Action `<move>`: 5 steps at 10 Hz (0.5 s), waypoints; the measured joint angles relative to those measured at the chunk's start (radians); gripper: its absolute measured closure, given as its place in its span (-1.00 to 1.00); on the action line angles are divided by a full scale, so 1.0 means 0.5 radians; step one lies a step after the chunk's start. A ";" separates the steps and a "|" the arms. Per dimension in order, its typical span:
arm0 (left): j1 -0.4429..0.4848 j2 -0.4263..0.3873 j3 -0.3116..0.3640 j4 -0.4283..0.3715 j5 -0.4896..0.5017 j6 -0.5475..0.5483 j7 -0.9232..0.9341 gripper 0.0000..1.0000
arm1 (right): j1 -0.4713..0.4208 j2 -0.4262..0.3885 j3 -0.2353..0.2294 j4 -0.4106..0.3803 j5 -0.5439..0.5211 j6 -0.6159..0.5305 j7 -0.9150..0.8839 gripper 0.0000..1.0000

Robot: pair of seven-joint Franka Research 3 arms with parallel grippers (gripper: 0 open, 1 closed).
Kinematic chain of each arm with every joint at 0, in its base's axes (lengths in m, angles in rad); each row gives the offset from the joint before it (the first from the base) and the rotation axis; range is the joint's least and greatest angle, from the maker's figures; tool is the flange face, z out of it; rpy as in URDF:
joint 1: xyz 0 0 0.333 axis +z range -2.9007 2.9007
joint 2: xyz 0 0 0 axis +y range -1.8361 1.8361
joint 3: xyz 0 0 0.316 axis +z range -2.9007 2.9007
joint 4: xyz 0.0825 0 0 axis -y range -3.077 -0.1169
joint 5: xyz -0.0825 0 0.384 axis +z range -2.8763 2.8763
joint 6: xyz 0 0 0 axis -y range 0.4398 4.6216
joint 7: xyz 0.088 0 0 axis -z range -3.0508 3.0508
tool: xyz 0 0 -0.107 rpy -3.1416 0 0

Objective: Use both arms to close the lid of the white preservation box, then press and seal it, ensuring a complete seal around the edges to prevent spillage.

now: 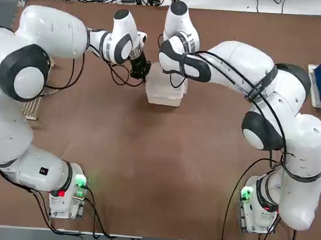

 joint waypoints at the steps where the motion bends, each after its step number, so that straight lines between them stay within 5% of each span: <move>1: 0.000 0.000 0.000 0.000 0.000 0.000 0.000 0.98 | 0.000 0.000 0.000 0.000 0.000 0.000 0.000 0.82; 5: -0.005 0.000 -0.001 0.002 0.001 0.019 -0.045 0.98 | 0.000 0.000 0.000 0.000 0.000 -0.004 -0.001 0.82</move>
